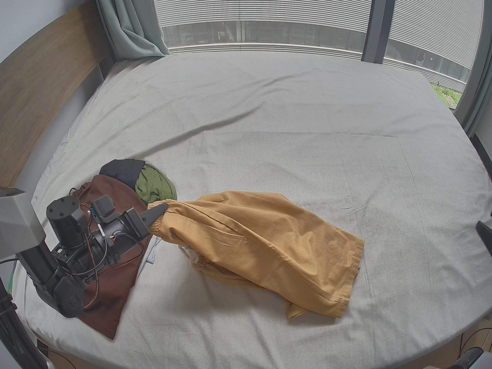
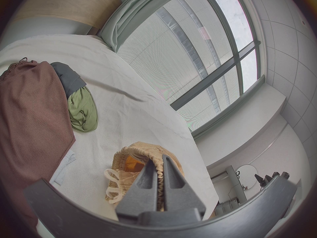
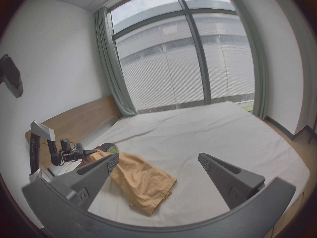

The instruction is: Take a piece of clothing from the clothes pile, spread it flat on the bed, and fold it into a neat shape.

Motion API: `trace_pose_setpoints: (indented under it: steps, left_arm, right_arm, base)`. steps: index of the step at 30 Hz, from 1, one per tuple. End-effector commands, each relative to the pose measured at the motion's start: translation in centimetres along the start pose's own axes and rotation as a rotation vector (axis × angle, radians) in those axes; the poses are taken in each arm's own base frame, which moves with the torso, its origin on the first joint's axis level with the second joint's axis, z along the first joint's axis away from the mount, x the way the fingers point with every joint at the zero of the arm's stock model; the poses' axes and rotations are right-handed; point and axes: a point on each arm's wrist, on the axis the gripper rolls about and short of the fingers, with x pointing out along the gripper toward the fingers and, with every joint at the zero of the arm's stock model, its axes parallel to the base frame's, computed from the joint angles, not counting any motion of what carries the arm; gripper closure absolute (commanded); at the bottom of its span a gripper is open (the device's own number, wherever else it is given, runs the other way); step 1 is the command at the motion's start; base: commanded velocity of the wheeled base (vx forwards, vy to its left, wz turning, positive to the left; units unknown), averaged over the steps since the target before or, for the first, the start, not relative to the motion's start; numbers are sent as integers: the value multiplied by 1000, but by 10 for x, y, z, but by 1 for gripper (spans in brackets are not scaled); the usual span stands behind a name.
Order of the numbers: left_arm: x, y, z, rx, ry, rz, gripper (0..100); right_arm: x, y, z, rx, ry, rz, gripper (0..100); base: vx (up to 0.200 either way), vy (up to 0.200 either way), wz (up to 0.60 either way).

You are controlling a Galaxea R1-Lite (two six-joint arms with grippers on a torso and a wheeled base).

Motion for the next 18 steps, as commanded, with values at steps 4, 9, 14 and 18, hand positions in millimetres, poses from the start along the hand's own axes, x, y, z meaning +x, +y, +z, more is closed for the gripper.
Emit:
trace_pose_setpoints:
  steps: [4,9,14,18]
  left_arm:
    - [0,0,0,4,0,-2,100]
    - [-1,-1,1,6,-1,-3,100]
    - [0,-2,-1,7,5,-8,100]
    - [0,-2,-2,6,8,-7,100]
  right_arm:
    - [64,-8,-8,62,253,114,0]
    - [75,-8,-4,79,280,190,0]
    - [76,-5,-3,96,296,297,0]
    - [84,-6,-8,110,337,329,0]
  base:
    - [0,0,0]
    - [0,0,0]
    - [0,0,0]
    - [0,0,0]
